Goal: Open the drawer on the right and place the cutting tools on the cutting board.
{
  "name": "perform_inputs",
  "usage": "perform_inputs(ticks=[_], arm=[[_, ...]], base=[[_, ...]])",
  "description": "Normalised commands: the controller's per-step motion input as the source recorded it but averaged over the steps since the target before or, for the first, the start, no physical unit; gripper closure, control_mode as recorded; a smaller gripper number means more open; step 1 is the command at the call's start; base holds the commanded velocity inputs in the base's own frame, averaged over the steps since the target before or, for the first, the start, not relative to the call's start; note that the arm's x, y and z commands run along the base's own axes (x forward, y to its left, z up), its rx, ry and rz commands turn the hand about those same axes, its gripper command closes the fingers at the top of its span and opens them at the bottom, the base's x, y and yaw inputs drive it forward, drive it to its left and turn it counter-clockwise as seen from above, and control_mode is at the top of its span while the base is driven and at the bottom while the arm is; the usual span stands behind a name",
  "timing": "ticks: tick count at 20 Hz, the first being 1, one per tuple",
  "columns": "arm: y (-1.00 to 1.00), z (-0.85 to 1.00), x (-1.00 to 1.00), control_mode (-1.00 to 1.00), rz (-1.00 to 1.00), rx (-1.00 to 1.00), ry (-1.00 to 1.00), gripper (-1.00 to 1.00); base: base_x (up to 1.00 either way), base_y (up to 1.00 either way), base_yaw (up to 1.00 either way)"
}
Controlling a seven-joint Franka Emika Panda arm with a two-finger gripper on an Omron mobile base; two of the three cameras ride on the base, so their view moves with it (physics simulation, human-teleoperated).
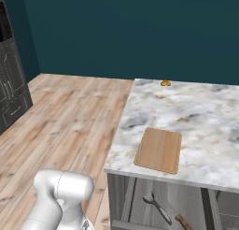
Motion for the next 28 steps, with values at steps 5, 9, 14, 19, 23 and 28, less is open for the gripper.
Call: perform_inputs(ticks=[5, 9, 14, 19, 23, 28], arm=[[0.0, -0.12, -0.39, -1.0, 0.0, -0.03, 0.0, 1.0], [0.0, -0.02, -0.2, -1.0, 0.0, -0.01, 0.0, -1.0], [-0.01, 0.08, -0.97, -1.0, 0.0, 0.0, -0.09, -1.0], [-0.29, 0.17, -1.0, -1.0, 0.0, 0.04, -0.16, -1.0], [-0.09, 0.54, -0.97, -1.0, 0.0, 0.02, -0.03, -1.0], [0.0, 0.68, -0.74, -1.0, 0.0, 0.0, 0.0, -1.0]], base=[[0.0, 0.0, 0.0], [0.0, 0.0, 0.0], [0.0, 0.0, 0.0], [0.0, 0.0, 0.0], [0.0, 0.0, 0.0], [0.0, 0.0, 0.0]])
